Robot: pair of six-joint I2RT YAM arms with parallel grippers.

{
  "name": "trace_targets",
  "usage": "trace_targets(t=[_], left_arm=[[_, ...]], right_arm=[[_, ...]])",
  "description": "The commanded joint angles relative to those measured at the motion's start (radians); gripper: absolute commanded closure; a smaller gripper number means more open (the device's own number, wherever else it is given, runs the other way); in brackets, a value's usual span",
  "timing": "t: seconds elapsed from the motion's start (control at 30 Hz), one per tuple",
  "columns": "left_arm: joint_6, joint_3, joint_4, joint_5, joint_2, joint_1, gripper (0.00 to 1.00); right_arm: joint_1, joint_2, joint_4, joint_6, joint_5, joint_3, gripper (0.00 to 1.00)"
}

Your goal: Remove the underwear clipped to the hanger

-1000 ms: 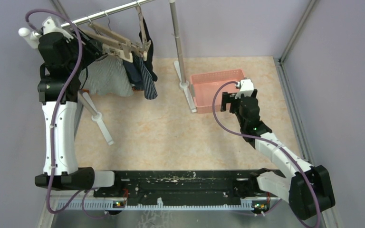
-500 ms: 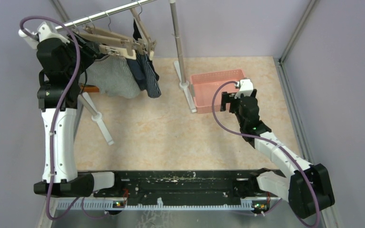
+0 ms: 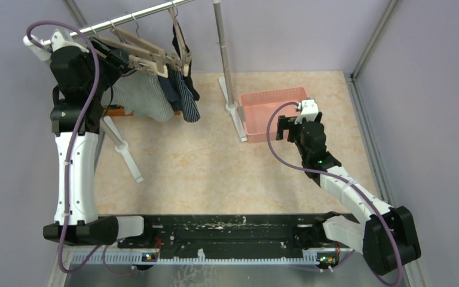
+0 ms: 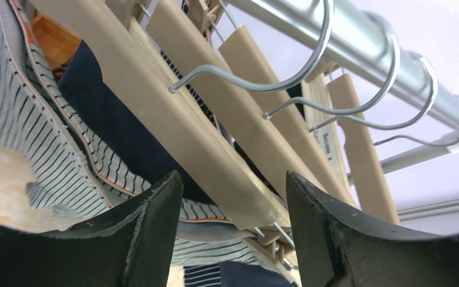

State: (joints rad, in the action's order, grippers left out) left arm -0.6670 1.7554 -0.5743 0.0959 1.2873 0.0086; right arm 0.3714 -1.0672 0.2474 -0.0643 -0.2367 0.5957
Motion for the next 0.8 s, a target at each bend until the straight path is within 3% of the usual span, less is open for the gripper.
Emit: trace_targets(t=[0.0,0.3,0.6,0.77], left_arm=[[-0.077,-0.027,0.097,0.004,-0.02,0.003,0.28],[-0.113,-0.14,0.171,0.069,-0.041,-0.018,0.32],[-0.069,-0.11,0.119,0.137,-0.091,-0.034,0.55],[-0.054,-0.111,0.049,0.178,-0.142,-0.034,0.56]], right_arm=[[0.009,0.032,0.07,-0.014,0.018,-0.012,0.03],[0.01,0.07,0.069,0.003,-0.033,-0.014,0.03],[0.01,0.054,0.062,-0.006,-0.033,-0.012,0.03],[0.01,0.039,0.055,-0.013,-0.019,0.002,0.03]])
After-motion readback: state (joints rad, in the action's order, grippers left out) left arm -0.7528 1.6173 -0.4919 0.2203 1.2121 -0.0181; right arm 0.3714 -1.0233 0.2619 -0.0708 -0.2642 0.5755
